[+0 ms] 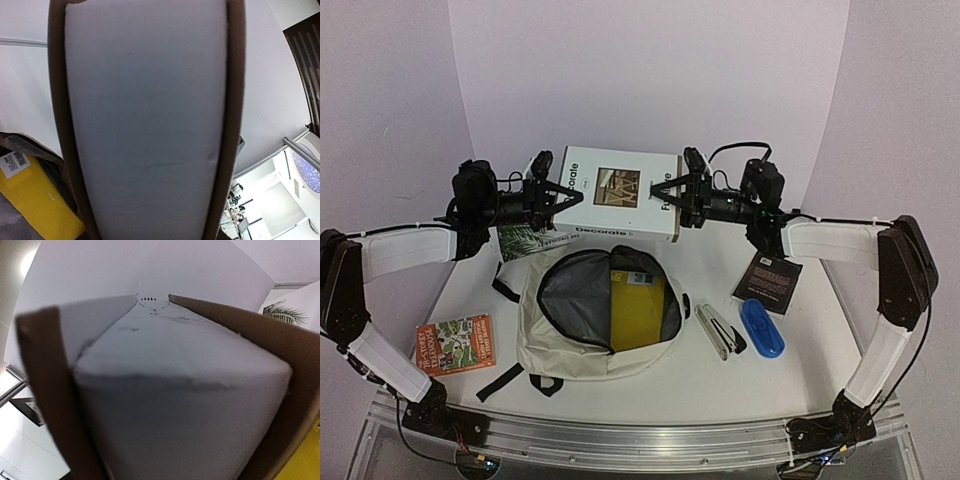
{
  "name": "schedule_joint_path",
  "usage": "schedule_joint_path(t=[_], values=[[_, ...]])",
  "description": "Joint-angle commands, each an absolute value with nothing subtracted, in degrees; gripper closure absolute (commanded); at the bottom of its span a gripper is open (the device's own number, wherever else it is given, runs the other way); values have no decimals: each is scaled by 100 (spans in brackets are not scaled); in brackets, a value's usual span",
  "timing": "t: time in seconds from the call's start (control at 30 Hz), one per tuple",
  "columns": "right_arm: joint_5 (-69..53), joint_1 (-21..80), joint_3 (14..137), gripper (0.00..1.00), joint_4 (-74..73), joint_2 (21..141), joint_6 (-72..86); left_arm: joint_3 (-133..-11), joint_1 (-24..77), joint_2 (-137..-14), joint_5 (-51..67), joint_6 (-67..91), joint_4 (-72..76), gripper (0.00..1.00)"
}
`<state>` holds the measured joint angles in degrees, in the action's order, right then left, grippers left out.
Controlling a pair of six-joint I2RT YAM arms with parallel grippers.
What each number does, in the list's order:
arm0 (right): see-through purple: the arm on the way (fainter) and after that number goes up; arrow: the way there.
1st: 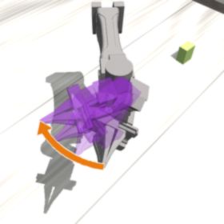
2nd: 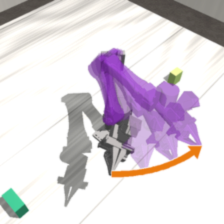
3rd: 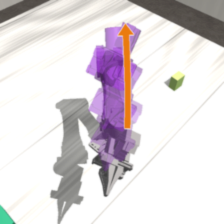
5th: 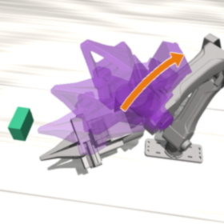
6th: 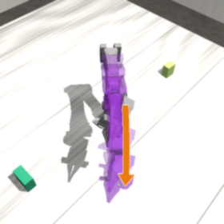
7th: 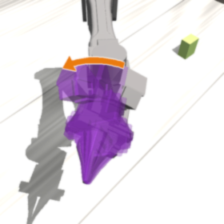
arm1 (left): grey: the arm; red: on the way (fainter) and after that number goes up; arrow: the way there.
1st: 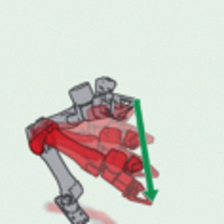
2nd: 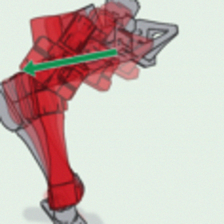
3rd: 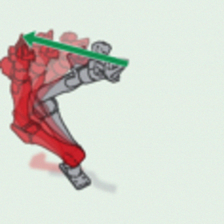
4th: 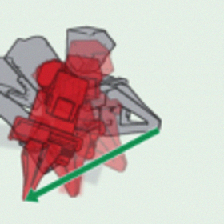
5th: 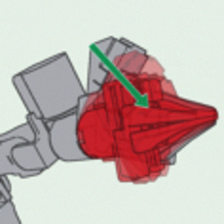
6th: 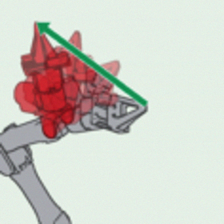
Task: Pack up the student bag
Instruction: Pick up the book from the center of the board.
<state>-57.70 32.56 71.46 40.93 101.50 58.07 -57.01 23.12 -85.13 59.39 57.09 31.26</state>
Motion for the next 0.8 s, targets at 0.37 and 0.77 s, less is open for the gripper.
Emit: schedule_joint_path(t=[0.37,0.77], values=[[-5499,3242,7142,77,4689,9978,6001,-6027,2333,-8131,4979,4367,967,31],[-5566,2828,6372,78,4452,9419,6091,-5623,2015,-7353,3109,3353,-2208,4]])
